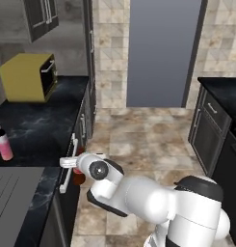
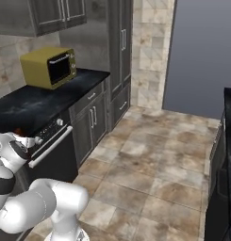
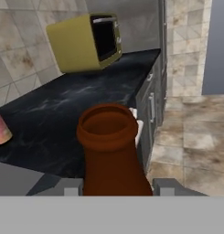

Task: Place the large bottle from the dining counter next to the other large bottle outside the sink, and place the small bottle from the dining counter next to the other small bottle inside the sink.

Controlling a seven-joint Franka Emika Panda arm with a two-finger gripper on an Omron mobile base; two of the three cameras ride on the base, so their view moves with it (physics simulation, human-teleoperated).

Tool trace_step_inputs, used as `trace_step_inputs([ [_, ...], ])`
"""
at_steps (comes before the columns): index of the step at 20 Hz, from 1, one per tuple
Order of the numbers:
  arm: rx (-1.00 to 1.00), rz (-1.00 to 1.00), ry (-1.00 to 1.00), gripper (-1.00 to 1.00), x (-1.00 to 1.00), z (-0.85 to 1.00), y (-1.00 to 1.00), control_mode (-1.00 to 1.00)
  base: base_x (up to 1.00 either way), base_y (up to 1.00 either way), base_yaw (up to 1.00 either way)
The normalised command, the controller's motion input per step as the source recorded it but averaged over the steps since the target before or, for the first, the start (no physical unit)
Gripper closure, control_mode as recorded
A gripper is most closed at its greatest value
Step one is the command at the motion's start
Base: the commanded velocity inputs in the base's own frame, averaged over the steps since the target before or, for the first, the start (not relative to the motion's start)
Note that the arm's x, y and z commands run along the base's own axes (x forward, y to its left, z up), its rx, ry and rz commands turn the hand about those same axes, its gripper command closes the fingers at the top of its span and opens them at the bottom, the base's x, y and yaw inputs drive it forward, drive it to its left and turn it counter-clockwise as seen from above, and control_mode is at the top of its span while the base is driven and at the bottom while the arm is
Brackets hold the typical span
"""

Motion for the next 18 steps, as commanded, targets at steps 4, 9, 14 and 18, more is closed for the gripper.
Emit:
trace_step_inputs([
  [4, 0.0, 0.0, 0.0, 1.0, 0.0, 0.0, 0.0, 1.0, 0.0, -0.19, 0.05],
  [9, 0.0, 0.0, 0.0, 1.0, 0.0, 0.0, 0.0, 1.0, 0.0, -0.49, 0.01],
  [14, 0.0, 0.0, 0.0, 1.0, 0.0, 0.0, 0.0, 1.0, 0.07, -0.33, 0.06],
  [18, 0.0, 0.0, 0.0, 1.0, 0.0, 0.0, 0.0, 1.0, 0.22, 0.0, 0.13],
])
